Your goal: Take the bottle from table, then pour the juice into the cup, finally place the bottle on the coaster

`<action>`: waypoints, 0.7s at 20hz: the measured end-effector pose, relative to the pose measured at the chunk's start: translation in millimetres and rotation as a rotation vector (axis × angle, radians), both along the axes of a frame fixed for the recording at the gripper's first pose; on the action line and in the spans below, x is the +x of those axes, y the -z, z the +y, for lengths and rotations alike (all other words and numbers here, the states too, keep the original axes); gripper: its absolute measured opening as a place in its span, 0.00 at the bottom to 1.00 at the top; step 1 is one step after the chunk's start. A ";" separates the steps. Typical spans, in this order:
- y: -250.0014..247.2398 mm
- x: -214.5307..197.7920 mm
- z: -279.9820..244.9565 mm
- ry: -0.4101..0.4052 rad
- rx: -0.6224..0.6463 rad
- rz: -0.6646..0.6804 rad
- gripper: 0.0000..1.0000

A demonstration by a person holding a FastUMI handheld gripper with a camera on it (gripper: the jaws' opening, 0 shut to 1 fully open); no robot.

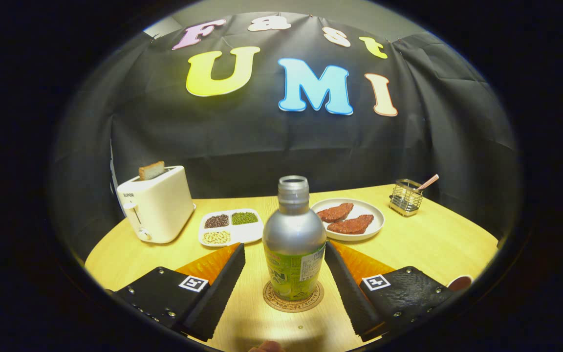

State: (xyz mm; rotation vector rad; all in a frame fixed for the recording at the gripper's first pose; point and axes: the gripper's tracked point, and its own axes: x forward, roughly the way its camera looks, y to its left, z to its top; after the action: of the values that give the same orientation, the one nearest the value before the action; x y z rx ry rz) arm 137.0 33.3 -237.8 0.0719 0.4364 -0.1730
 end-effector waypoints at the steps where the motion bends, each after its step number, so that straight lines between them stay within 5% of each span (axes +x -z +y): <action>1: -8.9 -3.9 -1.2 -0.005 0.004 -0.012 0.99; 14: -136.9 -63.8 -3.8 -0.086 0.016 -0.187 0.99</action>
State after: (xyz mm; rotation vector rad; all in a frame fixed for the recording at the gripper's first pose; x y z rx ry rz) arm 73.1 29.6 -100.9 0.0841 0.2536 -0.0775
